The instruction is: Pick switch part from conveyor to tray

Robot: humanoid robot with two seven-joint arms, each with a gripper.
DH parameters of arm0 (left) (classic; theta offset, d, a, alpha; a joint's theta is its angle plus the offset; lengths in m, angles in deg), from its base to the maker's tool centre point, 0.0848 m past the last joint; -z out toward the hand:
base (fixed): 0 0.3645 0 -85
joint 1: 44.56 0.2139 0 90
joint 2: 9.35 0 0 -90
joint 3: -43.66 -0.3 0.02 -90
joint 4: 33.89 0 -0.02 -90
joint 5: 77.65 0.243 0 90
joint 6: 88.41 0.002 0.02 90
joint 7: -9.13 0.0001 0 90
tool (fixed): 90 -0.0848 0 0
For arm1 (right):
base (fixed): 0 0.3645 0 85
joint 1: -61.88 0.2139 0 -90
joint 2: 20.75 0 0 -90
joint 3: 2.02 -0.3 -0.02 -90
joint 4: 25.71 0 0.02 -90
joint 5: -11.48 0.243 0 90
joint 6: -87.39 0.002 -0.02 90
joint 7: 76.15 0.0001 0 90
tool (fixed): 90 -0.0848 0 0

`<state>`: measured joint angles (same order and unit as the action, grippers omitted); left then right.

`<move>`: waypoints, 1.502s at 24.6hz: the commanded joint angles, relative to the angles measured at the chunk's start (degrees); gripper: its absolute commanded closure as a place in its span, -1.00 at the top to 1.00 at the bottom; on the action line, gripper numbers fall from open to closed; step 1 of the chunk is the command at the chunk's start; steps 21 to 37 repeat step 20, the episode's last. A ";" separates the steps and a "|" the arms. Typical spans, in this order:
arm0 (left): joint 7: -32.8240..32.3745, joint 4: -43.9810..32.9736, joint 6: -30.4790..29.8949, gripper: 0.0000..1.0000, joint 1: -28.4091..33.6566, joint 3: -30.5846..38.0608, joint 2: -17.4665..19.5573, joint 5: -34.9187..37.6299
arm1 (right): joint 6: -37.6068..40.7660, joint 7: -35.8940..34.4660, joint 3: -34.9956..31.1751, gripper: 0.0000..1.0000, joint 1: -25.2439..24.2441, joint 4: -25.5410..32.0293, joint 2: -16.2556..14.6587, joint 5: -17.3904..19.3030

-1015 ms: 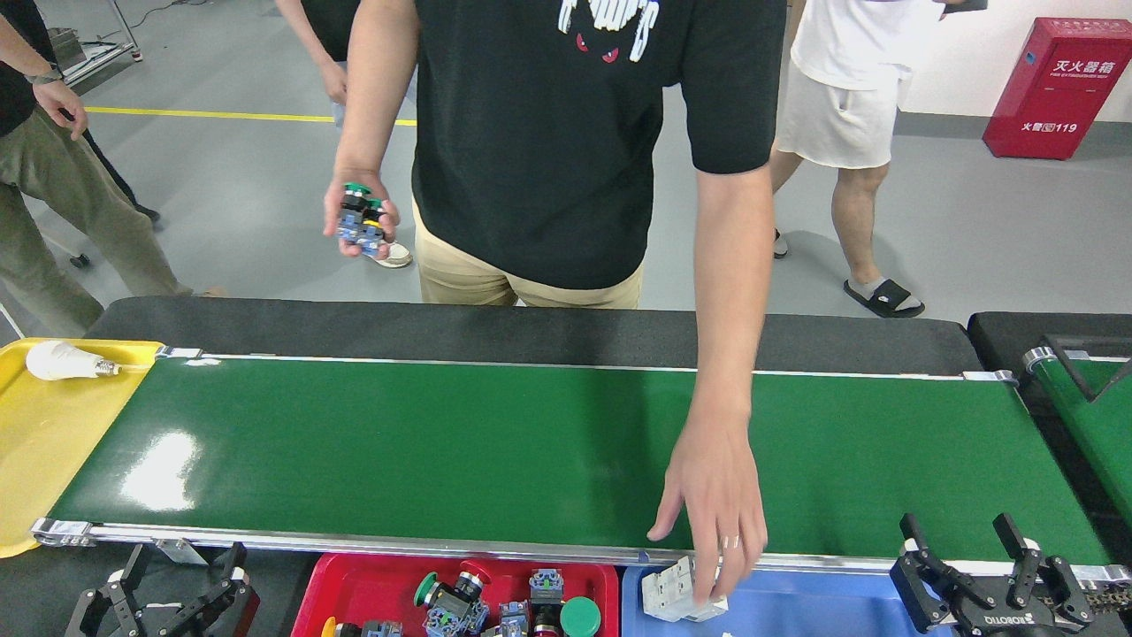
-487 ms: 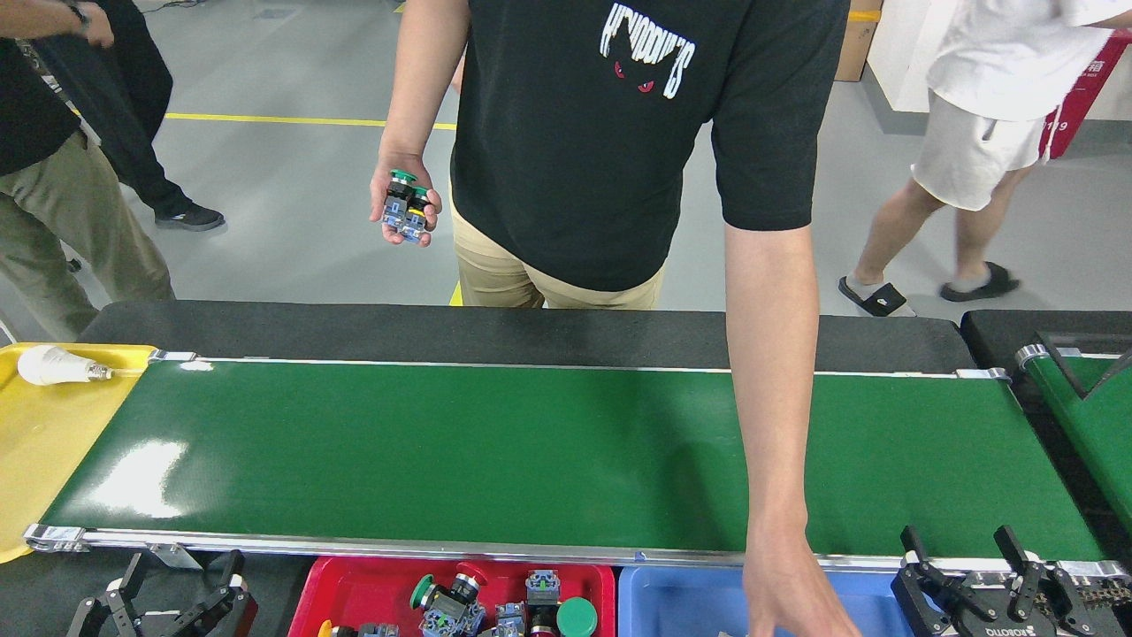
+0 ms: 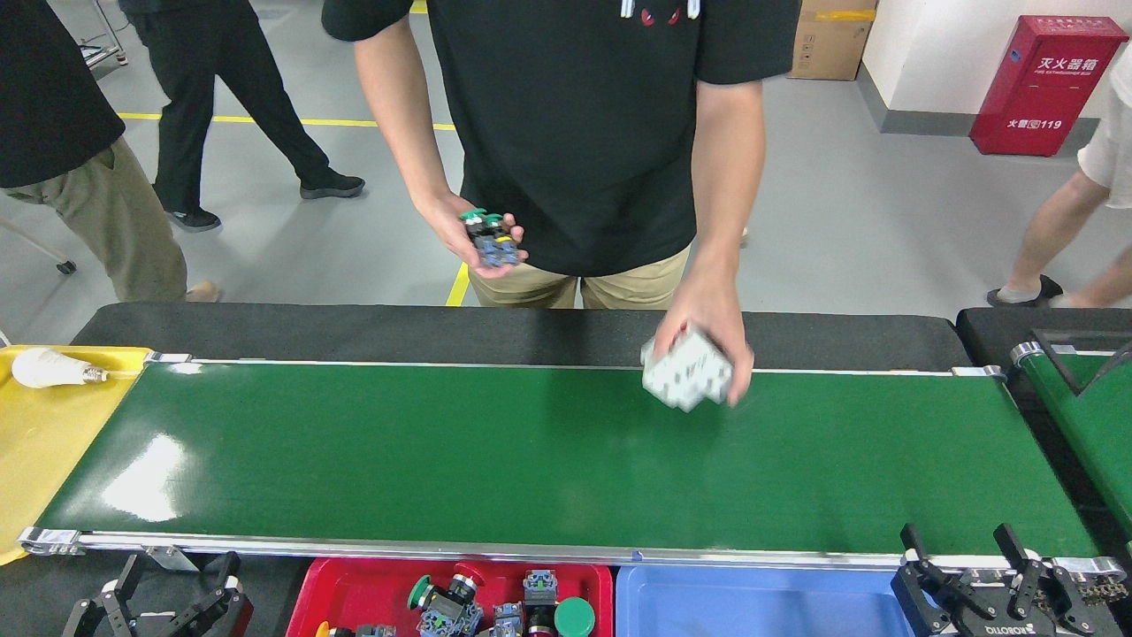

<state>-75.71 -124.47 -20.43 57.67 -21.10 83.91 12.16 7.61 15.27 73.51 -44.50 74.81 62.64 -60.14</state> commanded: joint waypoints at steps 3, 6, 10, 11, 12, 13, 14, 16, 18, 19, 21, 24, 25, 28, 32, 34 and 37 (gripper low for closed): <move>0.47 -0.30 0.22 1.00 -0.45 0.25 0.69 -0.07 | -0.20 -0.01 -0.20 1.00 0.30 0.65 -0.16 0.16; 0.47 -0.39 0.22 1.00 -0.27 0.25 0.69 -0.07 | -0.20 -0.01 -0.20 1.00 -0.23 0.65 -0.16 0.16; 0.47 -0.48 0.31 1.00 -0.01 0.34 0.69 -0.07 | -0.20 -0.10 -0.20 1.00 -1.55 0.65 -0.16 0.16; 0.47 -0.48 0.31 1.00 0.08 0.42 0.60 -0.07 | -0.20 -0.10 -0.20 1.00 -1.90 0.73 -0.08 0.16; 0.47 -0.48 0.31 1.00 0.08 0.77 0.60 -0.07 | -0.20 -0.10 -0.20 1.00 -2.51 0.82 -0.08 0.16; 0.47 -0.48 0.31 1.00 0.25 1.57 0.60 -0.07 | -0.20 -0.10 -0.20 1.00 -2.78 0.73 -0.16 0.16; 0.47 -0.57 0.31 1.00 0.52 2.27 0.52 -0.16 | -0.20 -0.10 -0.20 1.00 -2.78 0.73 -0.16 0.16; 0.47 -0.57 0.31 1.00 0.61 2.71 0.43 -0.16 | -0.20 -0.01 -0.20 1.00 -1.99 0.65 -0.08 0.16; 0.47 -0.39 0.31 1.00 0.52 2.88 0.52 -0.07 | -0.20 -0.01 -0.20 1.00 -1.28 0.65 0.01 0.16; 0.47 -0.39 0.31 1.00 0.61 2.80 0.52 -0.07 | -0.20 -0.01 -0.20 1.00 -1.20 0.65 0.01 0.16; 0.47 -0.48 0.31 1.00 0.61 2.80 0.52 -0.16 | -0.20 -0.01 -0.12 1.00 -1.28 0.65 -0.08 0.16; 0.47 -0.48 0.31 1.00 0.61 2.80 0.52 -0.16 | -0.20 -0.01 -0.12 1.00 -1.28 0.65 -0.08 0.16; 0.47 -0.48 0.31 1.00 0.61 2.80 0.52 -0.16 | -0.20 -0.01 -0.12 1.00 -1.28 0.65 -0.08 0.16; 0.47 -0.48 0.31 1.00 0.61 2.80 0.52 -0.16 | -0.20 -0.01 -0.12 1.00 -1.28 0.65 -0.08 0.16; 0.47 -0.48 0.31 1.00 0.61 2.80 0.52 -0.16 | -0.20 -0.01 -0.12 1.00 -1.28 0.65 -0.08 0.16; 0.47 -0.48 0.31 1.00 0.61 2.80 0.52 -0.16 | -0.20 -0.01 -0.12 1.00 -1.28 0.65 -0.08 0.16; 0.47 -0.48 0.31 1.00 0.61 2.80 0.52 -0.16 | -0.20 -0.01 -0.12 1.00 -1.28 0.65 -0.08 0.16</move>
